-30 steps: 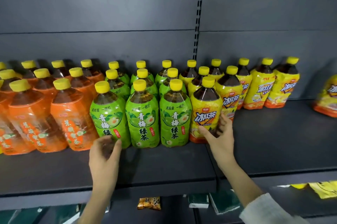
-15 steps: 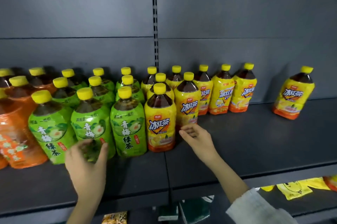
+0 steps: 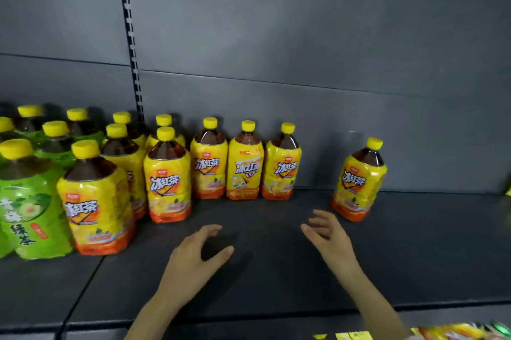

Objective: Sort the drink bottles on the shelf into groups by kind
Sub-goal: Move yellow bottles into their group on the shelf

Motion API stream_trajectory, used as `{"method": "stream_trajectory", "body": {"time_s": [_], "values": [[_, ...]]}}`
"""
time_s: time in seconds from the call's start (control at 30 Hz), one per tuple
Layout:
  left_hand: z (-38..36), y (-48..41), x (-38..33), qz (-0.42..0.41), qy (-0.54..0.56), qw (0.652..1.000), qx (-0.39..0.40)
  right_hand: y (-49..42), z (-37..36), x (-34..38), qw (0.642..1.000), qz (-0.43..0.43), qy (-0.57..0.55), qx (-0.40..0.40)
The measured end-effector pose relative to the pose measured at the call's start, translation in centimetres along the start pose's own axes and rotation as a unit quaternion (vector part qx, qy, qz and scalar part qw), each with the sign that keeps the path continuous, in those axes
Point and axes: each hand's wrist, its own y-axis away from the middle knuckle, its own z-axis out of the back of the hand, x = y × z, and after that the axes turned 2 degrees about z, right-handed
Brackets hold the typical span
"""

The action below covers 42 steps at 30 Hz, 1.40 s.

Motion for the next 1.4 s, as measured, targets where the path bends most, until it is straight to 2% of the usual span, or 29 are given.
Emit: {"method": "stream_trajectory", "body": {"time_s": [0.17, 0.2, 0.33, 0.5, 0.63, 0.77, 0.9, 0.97, 1.07, 1.17, 1.2, 1.23, 1.33, 1.4], "values": [[-3.5, -2.0, -1.4, -0.001, -0.121, 0.992, -0.024, -5.6, 8.0, -3.2, 0.979, 0.002, 0.035, -0.201], [-3.6, -2.1, -1.2, 0.004, -0.126, 0.992, -0.027, -6.7, 8.9, -3.5, 0.976, -0.012, 0.036, -0.212], [-3.7, -2.4, -0.8, 0.012, -0.118, 0.992, -0.031, -9.9, 9.9, -3.8, 0.983, -0.031, -0.055, -0.171], [-3.9, -2.4, -0.9, 0.015, -0.134, 0.990, -0.029, -9.4, 9.6, -3.2, 0.981, -0.018, -0.029, -0.193], [-4.3, -2.5, -1.6, 0.008, -0.128, 0.991, -0.032, -7.2, 8.7, -2.4, 0.991, 0.007, -0.043, -0.123], [-5.8, -3.3, -4.0, 0.007, 0.016, 1.000, 0.020, -5.0, 6.3, -1.4, 0.996, 0.031, -0.083, -0.003], [-7.3, -4.9, -6.9, 0.003, 0.145, 0.984, 0.105, -3.9, 3.8, 0.4, 0.986, 0.041, -0.105, 0.121], [-7.8, -5.7, -7.7, -0.005, 0.188, 0.974, 0.124, -3.4, 2.6, 1.1, 0.978, 0.051, -0.115, 0.168], [-7.6, -6.2, -7.7, -0.004, 0.239, 0.966, 0.094, -3.3, 1.5, 1.7, 0.965, 0.053, -0.119, 0.229], [-6.2, -5.8, -6.6, -0.008, 0.252, 0.965, 0.068, -4.1, 1.4, 2.5, 0.939, 0.042, -0.141, 0.312], [-5.6, -5.5, -6.2, -0.003, 0.251, 0.966, 0.060, -4.6, 1.3, 2.7, 0.936, 0.046, -0.147, 0.318], [-5.0, -5.2, -5.7, 0.005, 0.250, 0.967, 0.050, -5.4, 1.1, 2.8, 0.940, 0.053, -0.152, 0.301], [-3.1, -4.1, -4.2, 0.028, 0.251, 0.968, 0.006, -8.9, -0.4, 3.0, 0.977, 0.049, -0.148, 0.144], [-2.1, -3.2, -3.4, 0.037, 0.256, 0.966, -0.032, -11.5, -1.3, 3.0, 0.988, 0.039, -0.130, 0.069]]}}
